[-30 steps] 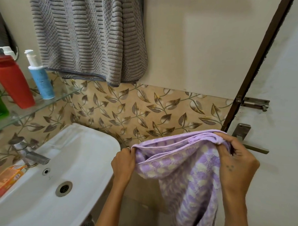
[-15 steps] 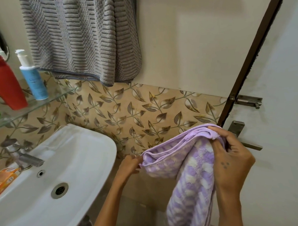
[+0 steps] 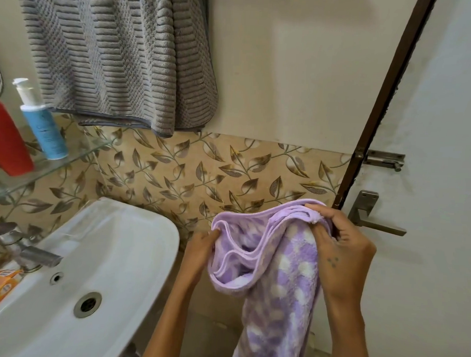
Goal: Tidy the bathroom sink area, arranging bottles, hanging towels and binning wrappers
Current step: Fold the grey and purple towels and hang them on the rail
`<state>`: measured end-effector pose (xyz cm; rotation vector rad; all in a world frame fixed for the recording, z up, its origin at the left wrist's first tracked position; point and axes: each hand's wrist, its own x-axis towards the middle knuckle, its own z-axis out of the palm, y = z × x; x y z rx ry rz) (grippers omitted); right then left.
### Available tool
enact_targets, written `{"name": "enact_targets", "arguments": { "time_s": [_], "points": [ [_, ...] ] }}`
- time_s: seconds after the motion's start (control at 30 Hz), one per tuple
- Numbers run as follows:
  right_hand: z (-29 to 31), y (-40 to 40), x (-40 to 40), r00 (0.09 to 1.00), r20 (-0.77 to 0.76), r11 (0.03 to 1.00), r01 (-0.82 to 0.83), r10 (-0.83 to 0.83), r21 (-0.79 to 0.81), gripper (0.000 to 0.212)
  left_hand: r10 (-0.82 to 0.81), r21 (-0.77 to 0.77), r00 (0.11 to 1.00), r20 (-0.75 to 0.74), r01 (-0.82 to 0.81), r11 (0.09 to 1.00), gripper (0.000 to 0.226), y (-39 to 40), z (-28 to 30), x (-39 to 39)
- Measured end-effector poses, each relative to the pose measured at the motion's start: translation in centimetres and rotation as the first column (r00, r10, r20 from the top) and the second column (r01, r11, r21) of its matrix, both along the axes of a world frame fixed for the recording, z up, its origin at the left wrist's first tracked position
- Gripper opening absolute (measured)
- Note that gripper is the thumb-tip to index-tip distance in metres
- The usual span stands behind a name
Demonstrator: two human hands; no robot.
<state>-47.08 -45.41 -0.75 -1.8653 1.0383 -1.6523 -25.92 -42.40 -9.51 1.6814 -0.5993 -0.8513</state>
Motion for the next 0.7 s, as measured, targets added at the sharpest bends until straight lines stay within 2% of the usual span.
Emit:
{"name": "enact_targets", "arguments": {
  "time_s": [0.07, 0.17, 0.23, 0.3, 0.33, 0.4, 0.47, 0.57, 0.7],
  "points": [
    [-0.1, -0.1, -0.1, 1.000, -0.008, 1.000, 0.016, -0.016, 0.015, 0.024, -0.010, -0.071, 0.999, -0.034, 0.007, 0.997, 0.025, 0.2, 0.7, 1.0],
    [-0.2, 0.0, 0.0, 1.000, 0.002, 0.999, 0.022, -0.022, 0.048, 0.026, -0.126, -0.018, 0.992, -0.019, 0.126, 0.992, 0.015, 0.9, 0.7, 2.6],
    [-0.3, 0.0, 0.3, 0.999, 0.000, 0.996, 0.042, -0.042, 0.073, 0.022, -0.180, 0.091, 0.974, 0.138, 0.168, 0.981, 0.011, 1.1, 0.3, 3.6],
    [-0.2, -0.3, 0.3, 0.993, -0.041, 0.990, 0.116, -0.113, 0.083, 0.020, -0.205, 0.219, 0.894, 0.399, 0.124, 0.968, 0.019, 1.2, 0.3, 4.6],
    [-0.1, -0.6, 0.0, 0.983, -0.077, 0.982, 0.174, -0.168, 0.077, 0.019, -0.203, 0.242, 0.851, 0.484, 0.092, 0.966, 0.022, 1.2, 0.6, 5.2],
    [0.3, -1.3, -0.5, 0.960, -0.120, 0.964, 0.261, -0.254, 0.048, 0.017, -0.197, 0.218, 0.826, 0.529, 0.092, 0.972, 0.020, 1.3, 2.1, 6.7],
    [1.0, -2.0, -0.9, 0.960, -0.102, 0.964, 0.265, -0.261, 0.028, 0.016, -0.210, 0.187, 0.807, 0.552, 0.125, 0.974, 0.018, 0.9, 4.4, 8.2],
    [2.6, -3.3, -0.9, 0.965, -0.059, 0.967, 0.256, -0.257, -0.013, 0.015, -0.184, 0.151, 0.723, 0.666, 0.111, 0.982, 0.015, -0.1, 8.9, 10.0],
    [5.9, -5.4, -0.6, 0.961, 0.043, 0.956, 0.276, -0.273, -0.094, 0.015, -0.111, -0.044, 0.779, 0.618, 0.175, 0.984, 0.010, -0.8, 14.2, 11.0]
  ]
}}
